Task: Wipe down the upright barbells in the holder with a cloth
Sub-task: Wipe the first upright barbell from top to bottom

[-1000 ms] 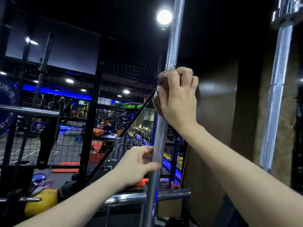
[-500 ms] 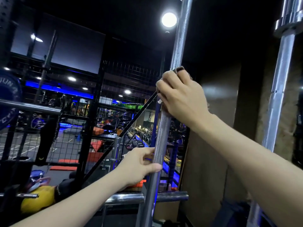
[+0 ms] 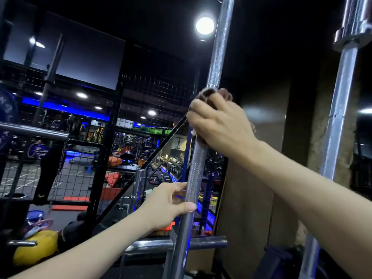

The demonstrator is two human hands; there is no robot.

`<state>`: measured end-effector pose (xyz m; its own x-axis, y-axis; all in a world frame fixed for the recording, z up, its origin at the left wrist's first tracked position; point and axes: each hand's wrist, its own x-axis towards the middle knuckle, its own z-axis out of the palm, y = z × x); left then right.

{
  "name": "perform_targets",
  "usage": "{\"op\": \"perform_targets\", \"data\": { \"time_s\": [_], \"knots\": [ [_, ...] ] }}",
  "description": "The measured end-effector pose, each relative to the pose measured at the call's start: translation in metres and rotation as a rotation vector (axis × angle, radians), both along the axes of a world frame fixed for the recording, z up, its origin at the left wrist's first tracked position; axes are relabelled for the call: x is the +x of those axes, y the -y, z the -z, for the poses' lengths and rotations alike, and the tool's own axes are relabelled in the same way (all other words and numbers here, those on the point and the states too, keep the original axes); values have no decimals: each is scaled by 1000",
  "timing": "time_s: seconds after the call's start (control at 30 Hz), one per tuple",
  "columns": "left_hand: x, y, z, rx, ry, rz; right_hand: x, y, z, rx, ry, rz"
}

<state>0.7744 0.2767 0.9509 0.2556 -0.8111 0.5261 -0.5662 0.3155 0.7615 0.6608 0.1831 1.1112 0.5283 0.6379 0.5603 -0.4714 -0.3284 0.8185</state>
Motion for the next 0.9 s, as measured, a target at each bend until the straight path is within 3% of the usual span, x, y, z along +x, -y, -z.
{"op": "perform_targets", "data": {
  "time_s": [0.13, 0.27, 0.37, 0.57, 0.7, 0.83, 0.9],
  "knots": [
    [5, 4, 2, 8, -2, 6, 11, -7, 7, 80, 168, -14],
    [5, 6, 2, -19, -34, 15, 1, -11, 62, 10, -85, 10],
    [4, 7, 2, -20, -31, 30, -8, -10, 45, -78, -134, 48],
    [6, 9, 1, -35, 51, 41, 4, -5, -20, -99, 127, 98],
    [7, 8, 2, -78, 18, 64, 14, -12, 8, 47, 223, 33],
    [4, 4, 1, -76, -39, 126, 0, -21, 73, 41, -80, 89],
    [2, 1, 0, -73, -44, 120, -8, -20, 63, -10, -150, 137]
  ]
}}
